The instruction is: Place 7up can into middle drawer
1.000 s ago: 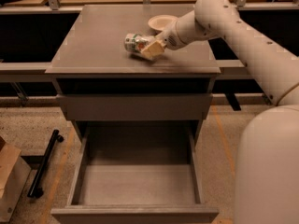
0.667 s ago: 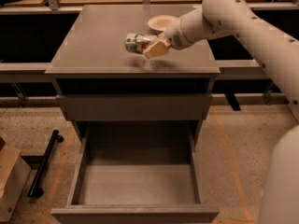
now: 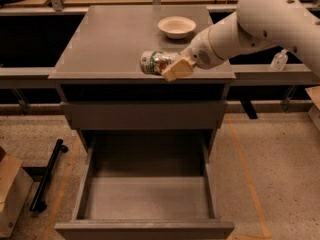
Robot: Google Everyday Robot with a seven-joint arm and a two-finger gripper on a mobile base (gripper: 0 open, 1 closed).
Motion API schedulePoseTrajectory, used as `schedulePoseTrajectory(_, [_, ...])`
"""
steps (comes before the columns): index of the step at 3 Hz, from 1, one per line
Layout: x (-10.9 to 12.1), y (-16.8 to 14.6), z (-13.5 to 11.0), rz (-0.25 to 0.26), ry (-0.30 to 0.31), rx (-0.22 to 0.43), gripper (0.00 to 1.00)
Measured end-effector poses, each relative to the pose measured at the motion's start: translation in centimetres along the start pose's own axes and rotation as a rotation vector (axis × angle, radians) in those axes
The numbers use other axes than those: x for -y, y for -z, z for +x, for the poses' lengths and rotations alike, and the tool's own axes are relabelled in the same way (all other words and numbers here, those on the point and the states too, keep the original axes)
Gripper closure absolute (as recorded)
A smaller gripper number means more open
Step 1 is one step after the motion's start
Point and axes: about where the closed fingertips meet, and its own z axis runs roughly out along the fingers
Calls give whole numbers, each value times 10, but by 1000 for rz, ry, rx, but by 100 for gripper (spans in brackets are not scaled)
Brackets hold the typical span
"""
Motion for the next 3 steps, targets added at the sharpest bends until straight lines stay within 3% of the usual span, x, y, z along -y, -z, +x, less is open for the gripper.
schedulePoseTrajectory(2, [0,-18,-7,-39,55,-21,100])
schedulePoseTrajectory(3, [-23,-26,10,-104,79,-25,100])
